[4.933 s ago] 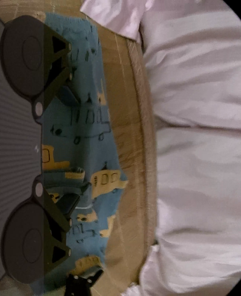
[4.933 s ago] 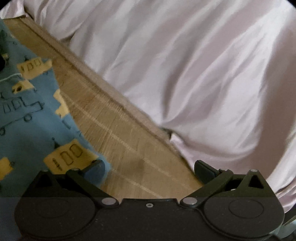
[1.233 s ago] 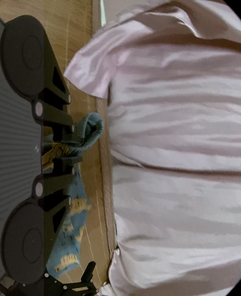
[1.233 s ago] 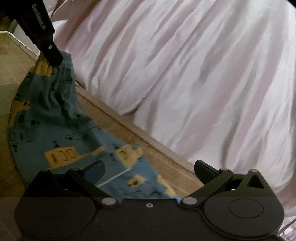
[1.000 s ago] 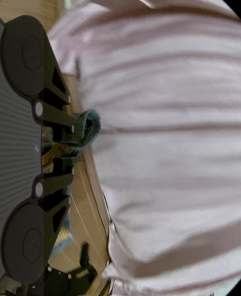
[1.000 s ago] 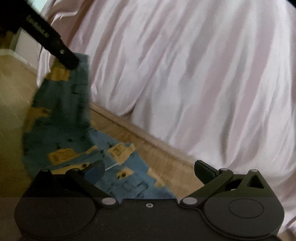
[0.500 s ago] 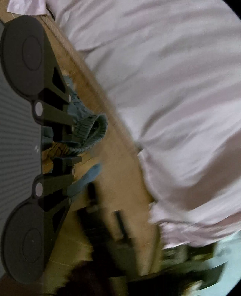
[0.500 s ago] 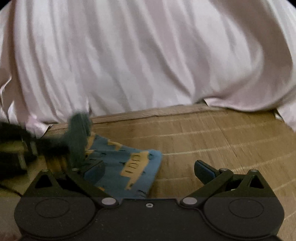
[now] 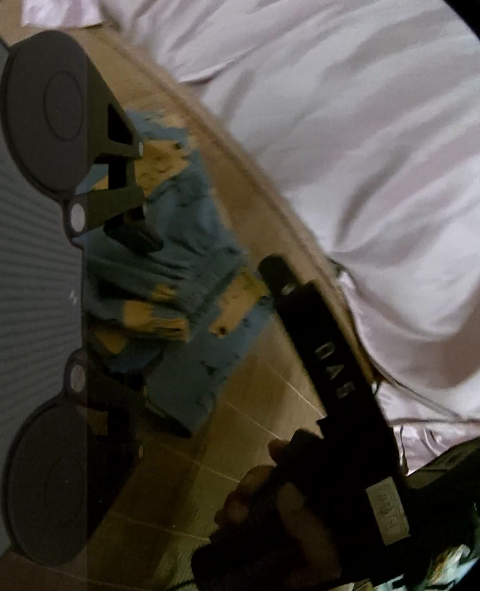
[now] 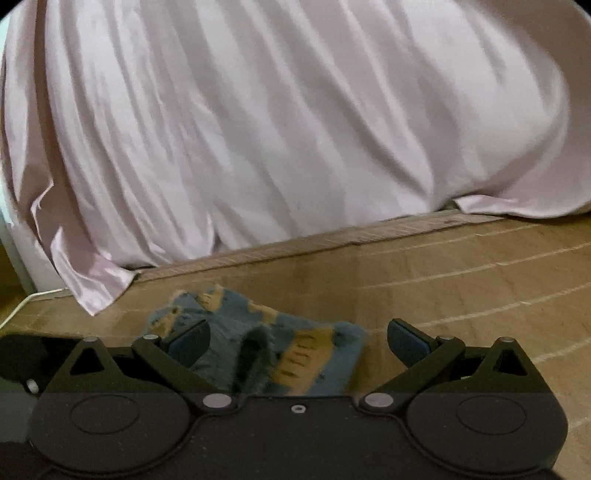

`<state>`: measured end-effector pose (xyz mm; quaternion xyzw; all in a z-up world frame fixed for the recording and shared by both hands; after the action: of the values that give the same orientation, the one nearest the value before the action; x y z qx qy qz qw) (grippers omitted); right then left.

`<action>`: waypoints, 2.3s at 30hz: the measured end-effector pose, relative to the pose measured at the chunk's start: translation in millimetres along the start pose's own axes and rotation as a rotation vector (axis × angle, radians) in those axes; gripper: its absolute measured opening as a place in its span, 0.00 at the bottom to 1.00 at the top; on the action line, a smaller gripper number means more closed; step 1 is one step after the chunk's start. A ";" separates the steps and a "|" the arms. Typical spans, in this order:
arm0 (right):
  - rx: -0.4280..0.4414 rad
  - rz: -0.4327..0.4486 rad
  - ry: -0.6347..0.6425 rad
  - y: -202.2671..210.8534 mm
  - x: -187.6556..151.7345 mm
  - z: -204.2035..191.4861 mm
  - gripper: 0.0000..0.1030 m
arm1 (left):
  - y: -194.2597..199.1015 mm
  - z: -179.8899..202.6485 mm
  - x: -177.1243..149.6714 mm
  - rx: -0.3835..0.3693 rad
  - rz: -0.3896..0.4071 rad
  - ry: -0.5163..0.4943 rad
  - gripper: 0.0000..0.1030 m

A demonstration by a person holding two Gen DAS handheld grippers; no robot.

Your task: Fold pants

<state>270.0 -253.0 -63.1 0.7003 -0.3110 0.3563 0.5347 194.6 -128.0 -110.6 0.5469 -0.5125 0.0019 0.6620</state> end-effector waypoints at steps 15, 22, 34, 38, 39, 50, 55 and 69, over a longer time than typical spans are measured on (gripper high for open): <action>0.089 -0.164 -0.056 -41.3 -19.2 -22.4 0.34 | 5.8 -14.3 -9.0 -0.073 -0.003 0.103 0.19; 0.096 -0.175 -0.125 -31.6 -16.9 -16.6 0.09 | 19.5 -19.3 -2.3 -0.079 0.077 0.145 0.09; 0.024 -0.063 -0.106 20.8 18.1 6.3 0.08 | 37.3 6.1 28.3 -0.162 0.168 0.207 0.08; -0.036 -0.181 -0.079 5.0 -13.4 21.4 0.08 | 8.6 10.3 10.7 -0.256 0.085 0.297 0.09; -0.046 -0.198 -0.073 0.7 -19.9 22.9 0.08 | 2.8 8.6 6.2 -0.263 0.063 0.317 0.14; -0.177 -0.109 0.055 4.4 -21.1 31.7 0.80 | 52.3 -54.8 12.0 -0.148 0.218 0.415 0.93; -0.246 0.018 0.191 12.4 -18.1 13.4 0.97 | 45.4 -108.8 -11.4 0.059 0.161 0.599 0.94; -0.496 0.108 0.552 28.8 -43.6 -12.6 0.99 | 48.7 -116.3 -77.2 0.152 0.061 0.692 0.99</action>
<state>220.4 -245.1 -82.0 0.4095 -0.2683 0.4731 0.7324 209.2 19.1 -113.6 0.5458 -0.2722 0.2449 0.7536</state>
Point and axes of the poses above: each gripper's, at about its wrist camera, not at the fingertips, and y roughly against the way its jaws point, z to its right, x to its top, the point moved 10 cm from there along -y, roughly the way its jaws point, and after that the axes turned 15 degrees about -x, right-handed, at the moved point
